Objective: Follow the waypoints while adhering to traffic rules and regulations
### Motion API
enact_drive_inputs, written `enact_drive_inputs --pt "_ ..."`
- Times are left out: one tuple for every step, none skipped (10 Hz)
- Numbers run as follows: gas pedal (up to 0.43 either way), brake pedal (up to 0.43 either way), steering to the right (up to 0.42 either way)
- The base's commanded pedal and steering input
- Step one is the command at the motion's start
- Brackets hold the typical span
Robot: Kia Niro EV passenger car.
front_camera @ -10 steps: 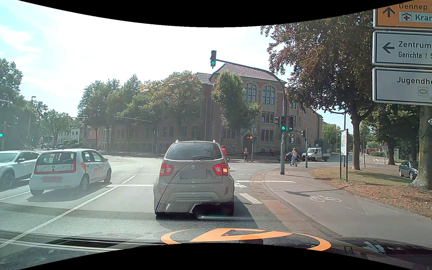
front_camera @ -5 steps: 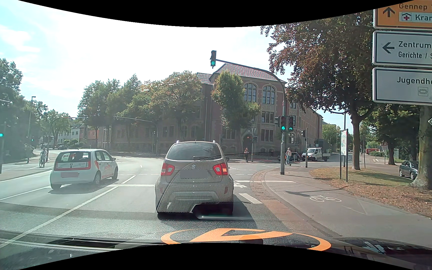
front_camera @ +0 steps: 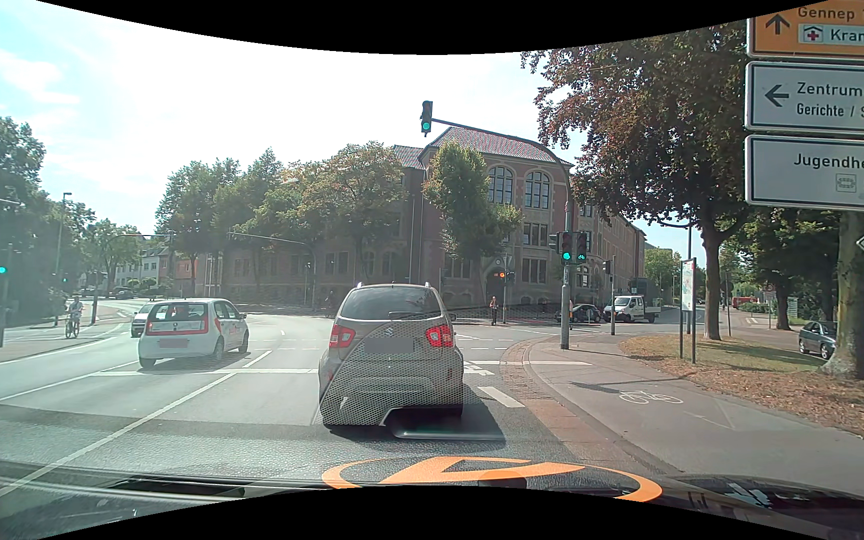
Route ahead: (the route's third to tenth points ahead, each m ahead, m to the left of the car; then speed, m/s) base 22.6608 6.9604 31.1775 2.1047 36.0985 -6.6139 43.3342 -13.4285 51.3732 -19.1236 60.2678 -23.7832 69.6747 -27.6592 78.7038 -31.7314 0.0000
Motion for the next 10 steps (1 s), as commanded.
enact_drive_inputs --pt "0.000 0.220 -0.046" --pt "0.000 0.152 -0.047" --pt "0.000 0.061 -0.048" --pt "0.000 0.000 -0.050" --pt "0.000 0.000 -0.051" --pt "0.000 0.000 -0.051" --pt "0.000 0.000 -0.053" --pt "0.000 0.000 -0.056" --pt "0.000 0.000 -0.062" --pt "0.067 0.000 -0.067"
